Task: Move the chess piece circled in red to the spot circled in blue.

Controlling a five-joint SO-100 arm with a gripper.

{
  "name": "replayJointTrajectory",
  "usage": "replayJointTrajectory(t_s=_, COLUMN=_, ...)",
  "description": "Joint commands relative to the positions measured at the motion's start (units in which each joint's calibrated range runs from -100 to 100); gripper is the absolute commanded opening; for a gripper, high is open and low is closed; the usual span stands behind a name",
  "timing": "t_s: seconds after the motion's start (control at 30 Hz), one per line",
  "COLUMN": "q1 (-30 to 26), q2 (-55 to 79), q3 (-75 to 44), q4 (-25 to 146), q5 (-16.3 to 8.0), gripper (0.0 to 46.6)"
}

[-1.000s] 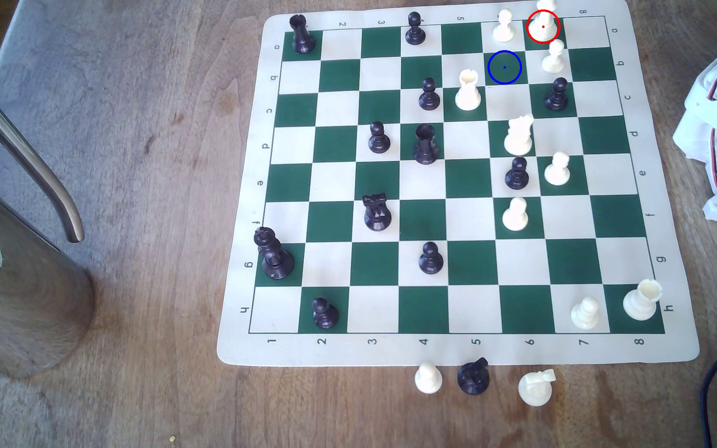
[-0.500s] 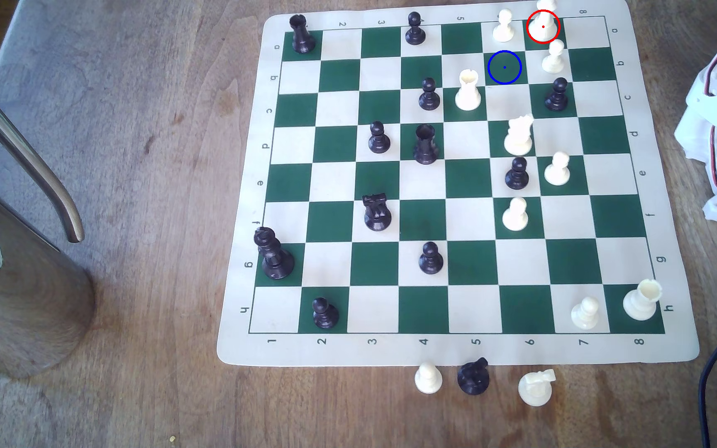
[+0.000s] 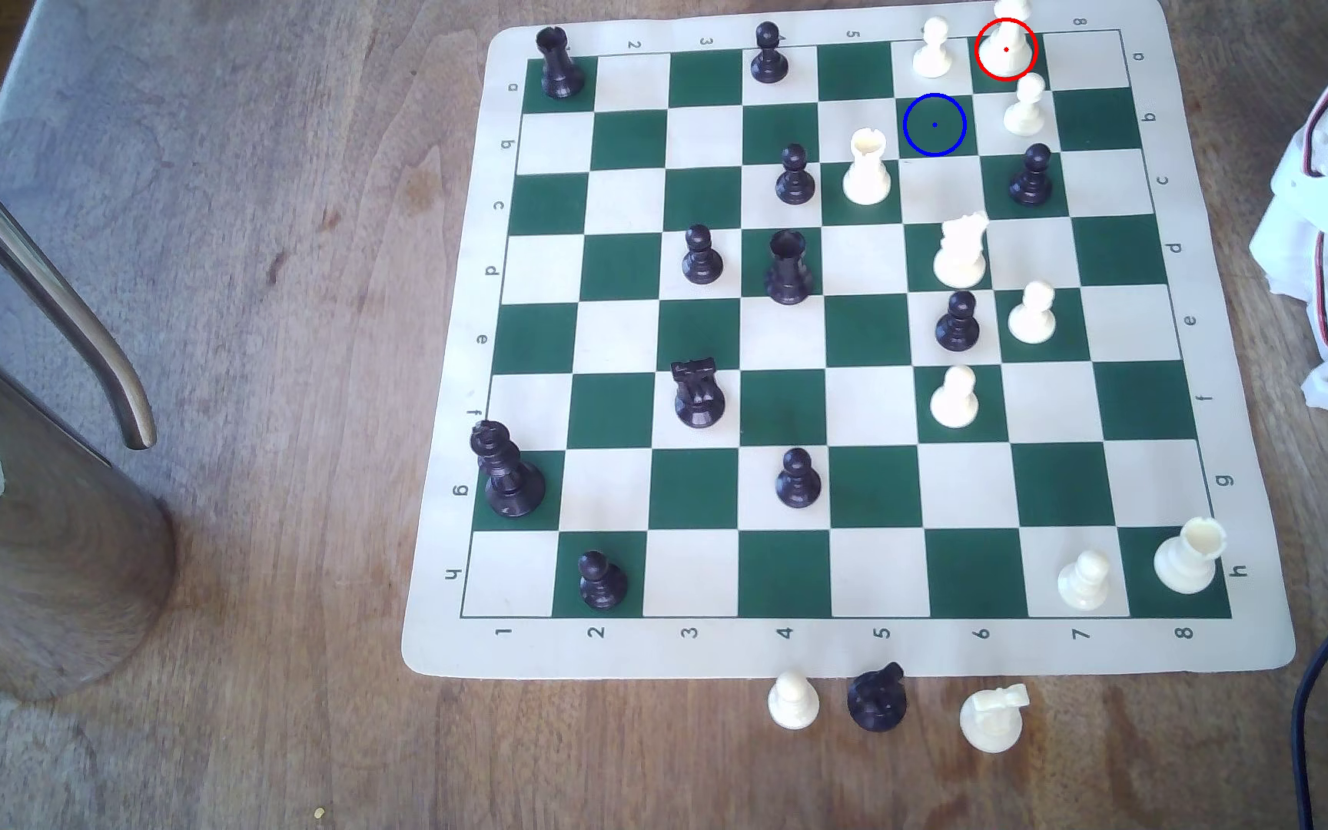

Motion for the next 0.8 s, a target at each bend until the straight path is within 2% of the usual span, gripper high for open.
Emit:
replayJointTrajectory(t_s=0.0, q1=-0.43, q2=-0.22, q3=-0.96, q4=-2.06, q5=-0.05, gripper=16.9)
replayJointTrajectory(t_s=0.77, q1=-1.99, q2=4.44, q3=-0.6, q4=-5.25, q5=0.05, gripper=16.6)
